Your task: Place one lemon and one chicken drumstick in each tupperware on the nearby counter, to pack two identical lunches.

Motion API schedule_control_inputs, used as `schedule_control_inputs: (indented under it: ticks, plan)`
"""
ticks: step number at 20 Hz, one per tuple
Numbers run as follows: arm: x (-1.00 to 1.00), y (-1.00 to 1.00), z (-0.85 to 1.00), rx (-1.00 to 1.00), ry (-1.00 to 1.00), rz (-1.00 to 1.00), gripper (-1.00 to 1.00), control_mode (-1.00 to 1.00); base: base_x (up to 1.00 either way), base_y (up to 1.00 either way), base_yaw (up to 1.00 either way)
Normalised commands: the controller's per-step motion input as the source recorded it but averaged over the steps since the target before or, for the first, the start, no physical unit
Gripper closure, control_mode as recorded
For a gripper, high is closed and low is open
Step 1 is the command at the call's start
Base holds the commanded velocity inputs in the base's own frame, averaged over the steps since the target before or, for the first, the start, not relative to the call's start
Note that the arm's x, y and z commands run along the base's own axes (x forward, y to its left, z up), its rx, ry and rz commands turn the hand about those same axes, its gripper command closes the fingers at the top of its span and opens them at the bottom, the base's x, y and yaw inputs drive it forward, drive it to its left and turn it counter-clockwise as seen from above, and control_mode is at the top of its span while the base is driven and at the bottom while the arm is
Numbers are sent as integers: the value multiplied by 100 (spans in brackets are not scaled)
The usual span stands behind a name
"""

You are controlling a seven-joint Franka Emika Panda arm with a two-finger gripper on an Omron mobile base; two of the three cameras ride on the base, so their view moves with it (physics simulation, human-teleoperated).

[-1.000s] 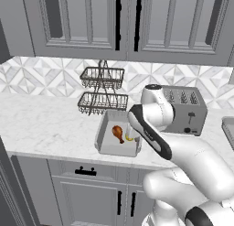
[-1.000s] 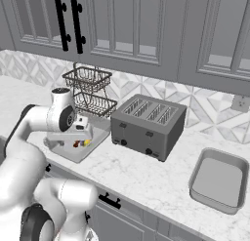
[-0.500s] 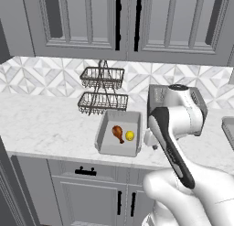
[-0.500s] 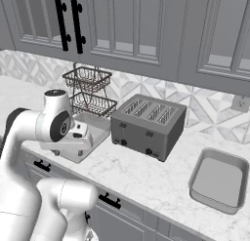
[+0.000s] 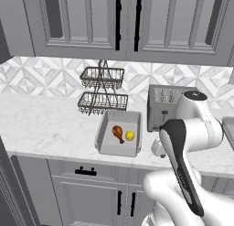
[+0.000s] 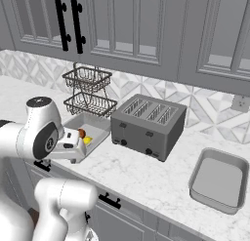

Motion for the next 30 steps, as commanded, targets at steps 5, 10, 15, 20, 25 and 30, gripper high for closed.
schedule_control_inputs:
  ticks: [5,10,15,20,25,30]
  plan:
    - [-1,0,0,0,0,0,-100,100,-21,0,0]
    - [0,0,0,0,0,0,-100,100,-92,-8,-2]
    - [0,0,0,0,0,0,-100,100,-83,-15,0]
    - [0,0,0,0,0,0,-100,100,-50,6,29]
    - [0,0,0,0,0,0,-100,100,-16,68,88]
    - [0,0,0,0,0,0,-100,100,-11,63,95]
